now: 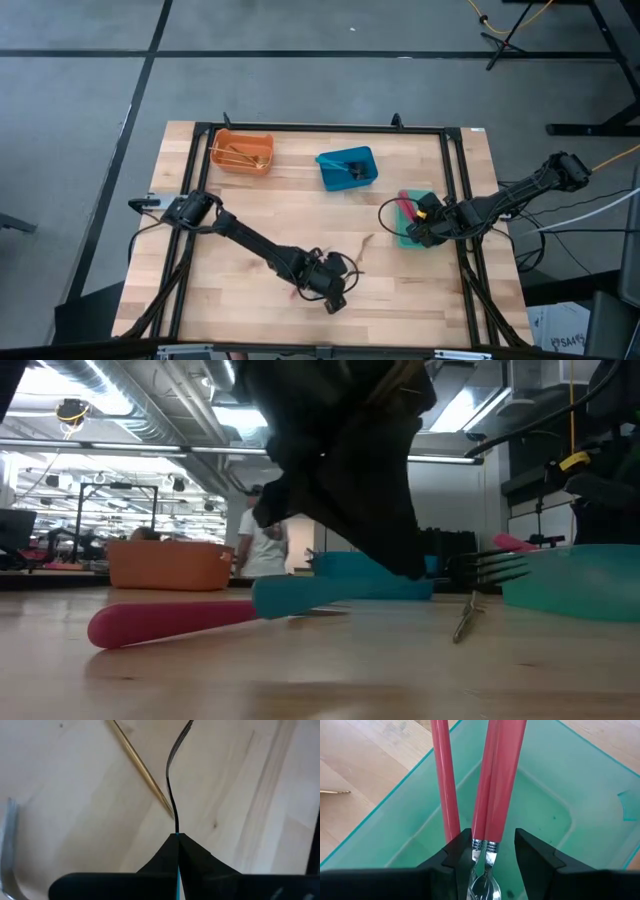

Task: Sort silverware by color (type)
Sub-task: Put the blue fork into the blue bin

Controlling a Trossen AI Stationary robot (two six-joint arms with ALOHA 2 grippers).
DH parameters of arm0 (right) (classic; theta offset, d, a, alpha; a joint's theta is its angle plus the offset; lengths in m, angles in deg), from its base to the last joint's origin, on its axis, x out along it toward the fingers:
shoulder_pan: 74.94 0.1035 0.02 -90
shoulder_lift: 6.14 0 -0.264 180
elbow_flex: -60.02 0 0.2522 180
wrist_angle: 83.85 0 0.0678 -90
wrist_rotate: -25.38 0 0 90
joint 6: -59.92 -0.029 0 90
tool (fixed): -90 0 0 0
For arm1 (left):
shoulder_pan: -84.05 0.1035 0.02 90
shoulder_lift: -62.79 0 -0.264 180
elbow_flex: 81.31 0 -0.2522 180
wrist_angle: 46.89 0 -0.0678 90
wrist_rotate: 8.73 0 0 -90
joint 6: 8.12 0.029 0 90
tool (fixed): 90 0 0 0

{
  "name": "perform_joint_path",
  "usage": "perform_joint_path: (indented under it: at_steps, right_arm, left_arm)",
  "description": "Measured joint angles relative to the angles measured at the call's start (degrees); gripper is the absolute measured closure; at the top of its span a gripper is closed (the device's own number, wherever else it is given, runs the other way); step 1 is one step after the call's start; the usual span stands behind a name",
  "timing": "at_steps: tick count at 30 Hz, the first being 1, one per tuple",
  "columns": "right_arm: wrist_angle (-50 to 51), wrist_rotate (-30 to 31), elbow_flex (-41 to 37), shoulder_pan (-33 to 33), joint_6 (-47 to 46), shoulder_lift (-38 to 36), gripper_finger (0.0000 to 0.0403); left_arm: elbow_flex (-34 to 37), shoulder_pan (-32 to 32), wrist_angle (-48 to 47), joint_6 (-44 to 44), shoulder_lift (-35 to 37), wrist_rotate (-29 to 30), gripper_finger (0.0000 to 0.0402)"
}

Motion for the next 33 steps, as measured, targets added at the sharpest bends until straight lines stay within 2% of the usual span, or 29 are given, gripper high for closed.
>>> perform_joint_path:
  at_steps: [4, 10, 21, 28, 33]
  right_arm:
    - [0.0, 0.0, 0.0, 0.0, 0.0, 0.0, 0.0265]
    - [0.0, 0.0, 0.0, 0.0, 0.0, 0.0, 0.0265]
    - [0.0, 0.0, 0.0, 0.0, 0.0, 0.0, 0.0265]
    - [0.0, 0.0, 0.0, 0.0, 0.0, 0.0, 0.0265]
    - [0.0, 0.0, 0.0, 0.0, 0.0, 0.0, 0.0265]
  left_arm:
    - [-0.1, 1.0, -0.8, 0.6, 0.0, -0.9, 0.04]
    - [-0.1, 1.2, -7.2, 0.6, 0.0, -0.9, 0.04]
    - [-0.2, 1.5, -8.0, 0.6, 0.1, -0.6, 0.0401]
    - [-0.2, 1.3, -13.3, 0.3, 0.1, -0.6, 0.0401]
    - [-0.2, 1.1, -13.6, 0.2, 0.1, -0.7, 0.0402]
